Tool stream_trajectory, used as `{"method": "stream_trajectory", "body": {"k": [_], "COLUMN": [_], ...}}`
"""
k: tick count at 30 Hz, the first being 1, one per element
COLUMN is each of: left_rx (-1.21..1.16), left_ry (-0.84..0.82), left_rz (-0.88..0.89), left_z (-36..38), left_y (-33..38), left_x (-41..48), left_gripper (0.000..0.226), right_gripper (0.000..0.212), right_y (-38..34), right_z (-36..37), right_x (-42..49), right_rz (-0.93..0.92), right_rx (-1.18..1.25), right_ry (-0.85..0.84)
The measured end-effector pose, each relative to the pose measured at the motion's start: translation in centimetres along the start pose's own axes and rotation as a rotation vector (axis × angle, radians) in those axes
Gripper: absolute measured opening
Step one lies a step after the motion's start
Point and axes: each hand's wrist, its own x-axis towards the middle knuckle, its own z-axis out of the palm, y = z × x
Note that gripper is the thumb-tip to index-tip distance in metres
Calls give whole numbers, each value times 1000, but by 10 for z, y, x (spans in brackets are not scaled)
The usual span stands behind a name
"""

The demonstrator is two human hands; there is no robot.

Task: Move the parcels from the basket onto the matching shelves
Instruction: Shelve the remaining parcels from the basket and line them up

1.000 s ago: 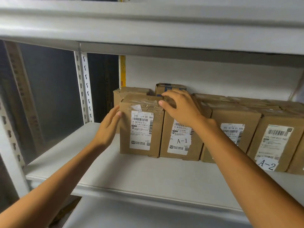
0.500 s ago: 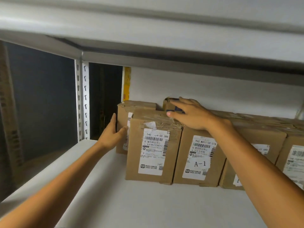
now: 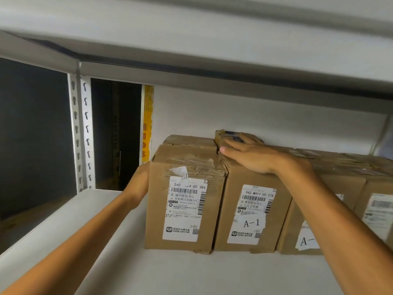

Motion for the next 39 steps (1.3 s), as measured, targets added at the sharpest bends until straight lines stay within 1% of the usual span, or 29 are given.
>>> {"method": "stream_trajectory", "body": {"k": [3, 4, 6, 8, 10, 14, 17, 20, 24, 26, 28, 31, 33, 39], "left_rx": [-17, -14, -90, -195, -207, -91, -27, -11, 9, 15, 30, 14, -1, -33], "left_ry": [-22, -34, -71, -102, -145, -185, -134, -104, -96, -93, -75, -23, -16, -10], "left_rz": [4, 14, 42, 14, -11, -5, 29, 67, 33, 9, -8, -37, -54, -121], "left_z": [1, 2, 1, -2, -6, -4, -1, 0, 0, -2, -6, -9, -10, -2], "left_y": [-4, -5, -9, -13, -18, -19, -16, -13, -10, -6, -1, 6, 9, 24], "left_x": [2, 2, -2, -6, -9, -12, -11, -13, -18, -19, -21, -28, -36, -68], "left_gripper": [20, 23, 30, 41, 47, 45, 31, 23, 12, 22, 32, 34, 36, 42], "right_gripper": [70, 70, 69, 69, 69, 68, 66, 67, 66, 63, 59, 46, 35, 31], "right_y": [2, 3, 3, 3, 2, 3, 4, 5, 6, 7, 5, 3, 1, 2], "right_z": [0, 0, 1, 1, 0, 1, 5, 8, 10, 11, 11, 12, 13, 16], "right_x": [-2, -2, -4, -5, -5, -3, -1, 0, 2, 2, 1, -7, -15, -37], "right_rz": [-19, -22, -21, -18, -20, -25, -27, -33, -31, -36, -48, -85, -92, -152], "right_rx": [0, 1, 16, 31, 38, 47, 58, 58, 86, 108, 121, 116, 120, 178], "right_ry": [24, 30, 37, 38, 41, 61, 96, 149, 176, 199, 245, 404, 477, 614]}}
